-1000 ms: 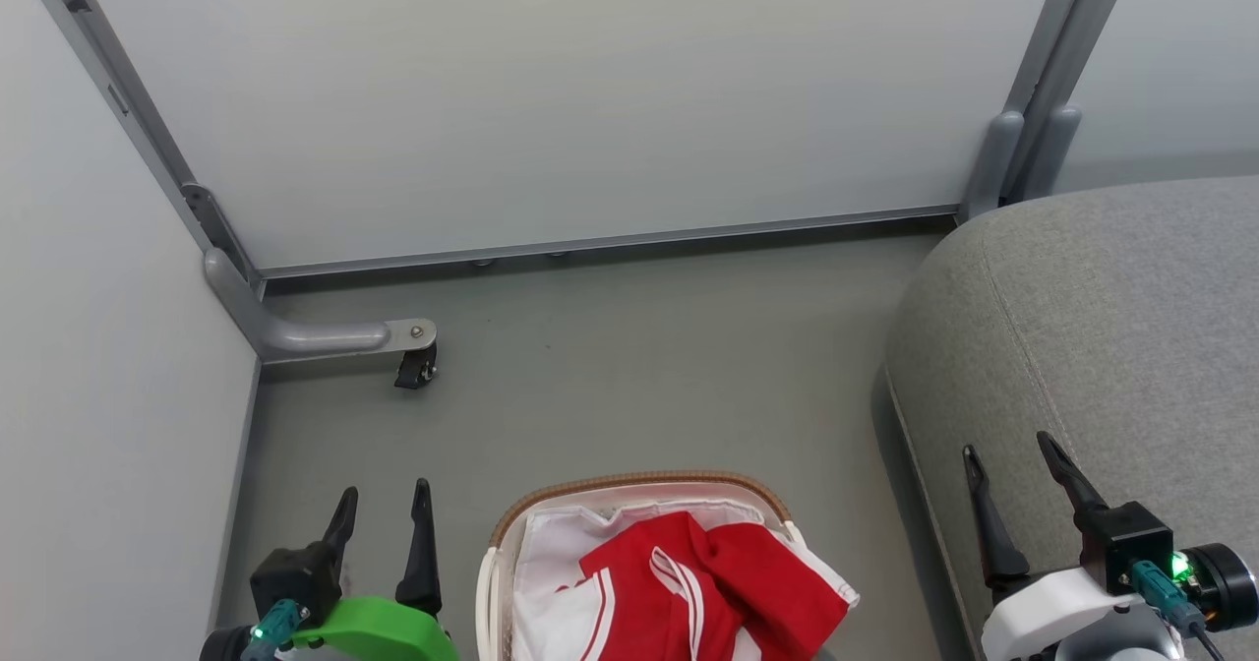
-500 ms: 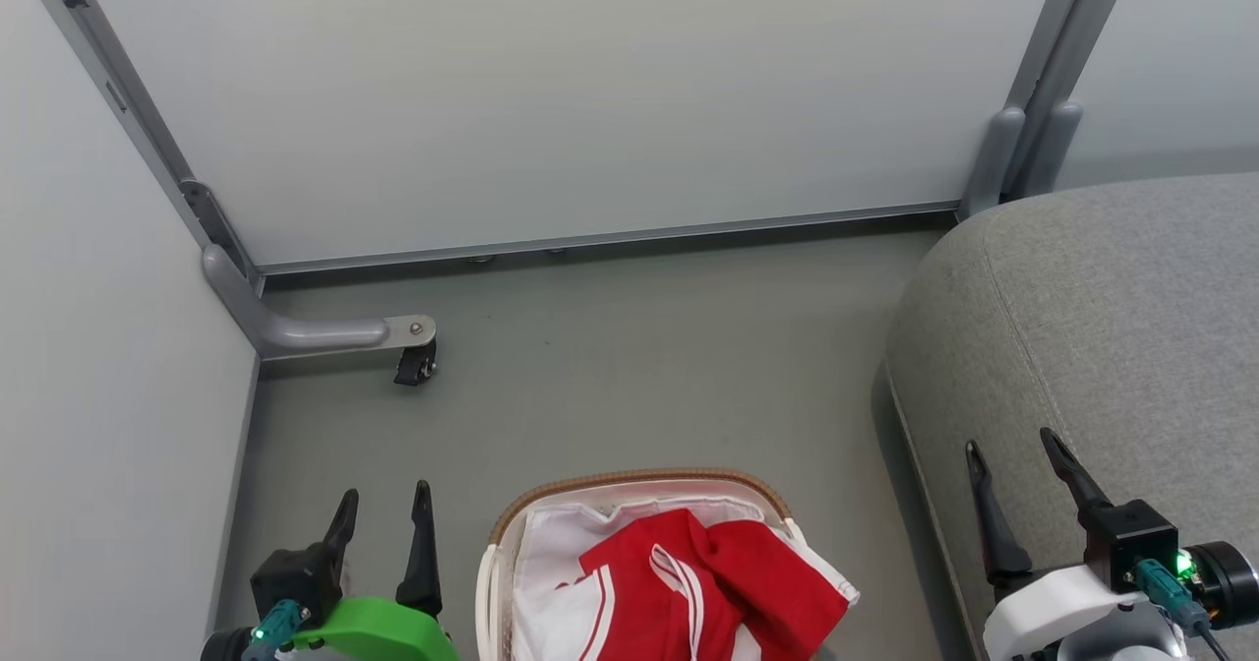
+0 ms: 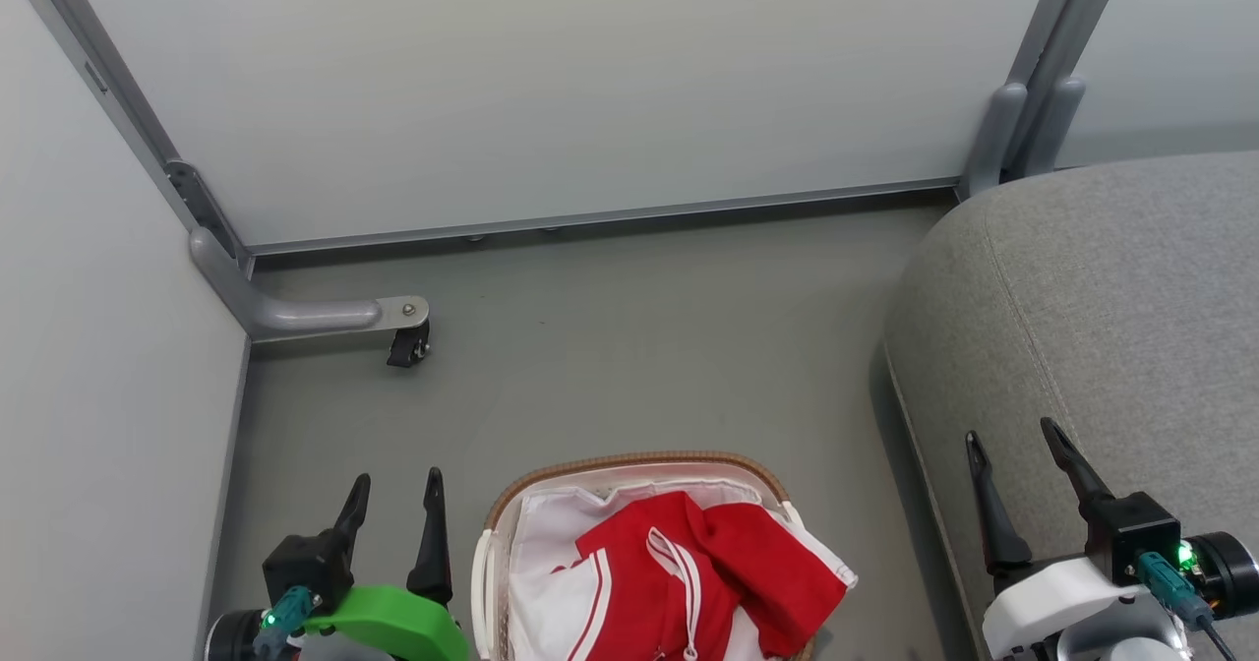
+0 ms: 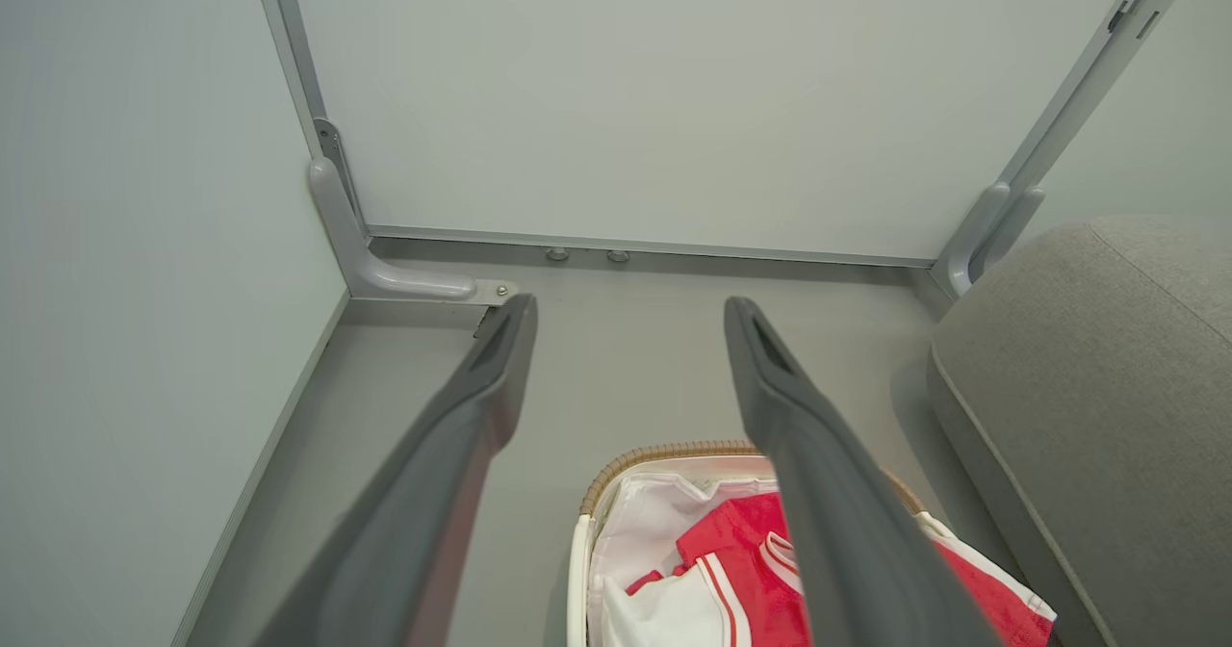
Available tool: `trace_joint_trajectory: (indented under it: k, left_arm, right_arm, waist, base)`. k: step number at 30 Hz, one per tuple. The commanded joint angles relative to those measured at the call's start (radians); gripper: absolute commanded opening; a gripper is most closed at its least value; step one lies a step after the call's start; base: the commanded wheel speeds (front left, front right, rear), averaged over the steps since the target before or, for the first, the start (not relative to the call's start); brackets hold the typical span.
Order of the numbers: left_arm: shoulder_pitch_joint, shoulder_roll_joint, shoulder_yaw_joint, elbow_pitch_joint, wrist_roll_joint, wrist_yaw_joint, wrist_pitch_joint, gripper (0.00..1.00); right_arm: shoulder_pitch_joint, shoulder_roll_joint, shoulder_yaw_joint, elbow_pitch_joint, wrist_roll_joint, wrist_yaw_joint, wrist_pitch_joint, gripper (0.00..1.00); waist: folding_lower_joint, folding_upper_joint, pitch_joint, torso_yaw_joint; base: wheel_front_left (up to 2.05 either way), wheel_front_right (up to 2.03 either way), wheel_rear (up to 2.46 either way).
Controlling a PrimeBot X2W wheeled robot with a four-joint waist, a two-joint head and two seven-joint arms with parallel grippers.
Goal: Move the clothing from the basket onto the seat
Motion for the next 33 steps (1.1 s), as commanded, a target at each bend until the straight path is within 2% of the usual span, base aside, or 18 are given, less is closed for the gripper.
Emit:
trace_joint_trajectory:
  k: [1, 9, 14, 25, 33]
  left_arm:
    - [-0.024, 0.006, -0.008, 0.003, 0.019, -0.004, -0.001, 1.00]
    - [-0.100, 0.006, -0.081, 0.054, 0.049, -0.008, -0.001, 1.00]
    - [-0.166, 0.005, -0.154, 0.138, 0.072, -0.023, -0.001, 1.00]
    - [-0.377, 0.006, -0.403, 0.463, 0.088, -0.056, 0.036, 1.00]
    - [-0.469, 0.006, -0.602, 0.577, 0.067, -0.058, 0.098, 1.00]
  right_arm:
    - [-0.018, -0.006, 0.001, -0.006, 0.007, 0.000, -0.005, 1.00]
    - [-0.082, -0.006, 0.006, -0.023, 0.013, 0.000, -0.004, 1.00]
    - [-0.137, -0.006, 0.014, -0.029, 0.022, 0.000, -0.004, 1.00]
    - [-0.244, -0.005, 0.044, -0.037, 0.055, 0.000, -0.003, 1.00]
    - [-0.320, -0.005, 0.074, -0.046, 0.083, 0.000, -0.003, 1.00]
  waist:
    - [0.0000, 0.0000, 0.027, -0.006]
    - [0.0000, 0.0000, 0.167, -0.038]
    - [0.0000, 0.0000, 0.266, -0.067]
    - [0.0000, 0.0000, 0.448, -0.126]
    - [0.0000, 0.0000, 0.552, -0.177]
  base:
    - [0.00, 0.00, 0.00]
    - [0.00, 0.00, 0.00]
    - [0.00, 0.00, 0.00]
    - [0.00, 0.00, 0.00]
    - [0.00, 0.00, 0.00]
